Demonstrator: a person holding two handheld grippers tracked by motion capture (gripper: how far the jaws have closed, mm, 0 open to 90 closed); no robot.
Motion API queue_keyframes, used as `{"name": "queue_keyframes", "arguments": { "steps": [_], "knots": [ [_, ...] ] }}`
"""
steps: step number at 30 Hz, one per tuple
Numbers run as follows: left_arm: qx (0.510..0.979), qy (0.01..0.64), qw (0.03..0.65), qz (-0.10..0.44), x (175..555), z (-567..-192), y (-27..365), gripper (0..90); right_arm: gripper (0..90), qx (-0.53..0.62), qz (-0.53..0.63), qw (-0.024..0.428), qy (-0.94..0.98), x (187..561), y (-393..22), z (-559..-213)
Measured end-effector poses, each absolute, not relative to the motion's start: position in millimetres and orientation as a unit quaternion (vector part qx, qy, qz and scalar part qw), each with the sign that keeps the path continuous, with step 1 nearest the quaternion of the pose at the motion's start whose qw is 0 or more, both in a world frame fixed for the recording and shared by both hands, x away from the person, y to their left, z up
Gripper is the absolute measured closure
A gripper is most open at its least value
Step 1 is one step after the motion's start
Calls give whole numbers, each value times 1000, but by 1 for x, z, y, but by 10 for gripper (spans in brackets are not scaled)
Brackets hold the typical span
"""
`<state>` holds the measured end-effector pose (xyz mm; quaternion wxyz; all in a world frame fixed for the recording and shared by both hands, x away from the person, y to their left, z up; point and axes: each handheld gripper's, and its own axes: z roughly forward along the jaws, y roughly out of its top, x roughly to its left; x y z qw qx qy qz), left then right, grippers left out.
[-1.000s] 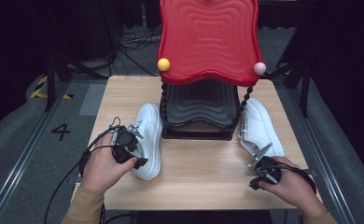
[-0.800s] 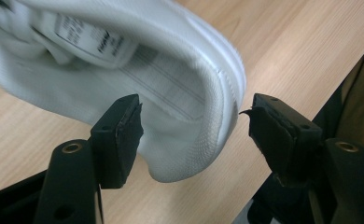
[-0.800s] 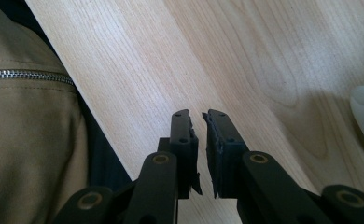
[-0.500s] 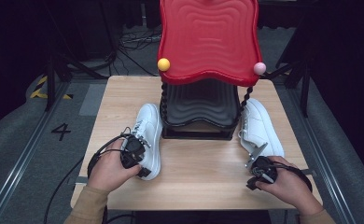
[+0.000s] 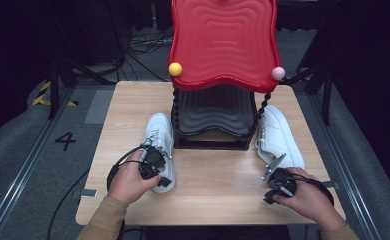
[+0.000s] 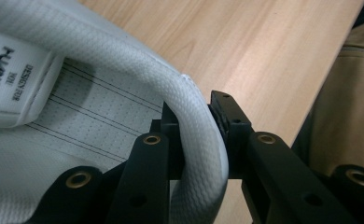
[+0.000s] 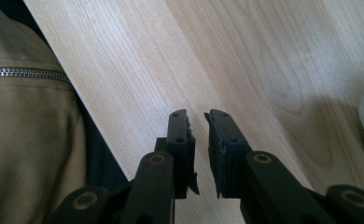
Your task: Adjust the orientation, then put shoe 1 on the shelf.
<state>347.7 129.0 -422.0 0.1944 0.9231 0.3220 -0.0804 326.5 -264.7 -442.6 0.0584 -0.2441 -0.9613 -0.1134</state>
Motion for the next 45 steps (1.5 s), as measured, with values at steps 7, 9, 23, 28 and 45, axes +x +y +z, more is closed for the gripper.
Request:
{"name": "queue_keyframes", "arguments": {
  "steps": [7, 9, 23, 28, 45],
  "knots": [
    [933, 324, 150, -54, 348, -424, 108, 763, 783, -243, -110, 57, -962, 325, -265, -444],
    [932, 326, 146, -52, 348, -424, 106, 765, 783, -244, -109, 57, -962, 324, -265, -445],
    [923, 344, 159, -66, 349, -424, 111, 783, 782, -245, -106, 58, -962, 324, -265, -447],
    [924, 344, 156, -56, 347, -423, 110, 789, 782, -242, -108, 57, -963, 325, -264, -446],
    [924, 351, 148, -34, 348, -387, 121, 782, 786, -246, -115, 56, -961, 331, -265, -444]
  ]
}}
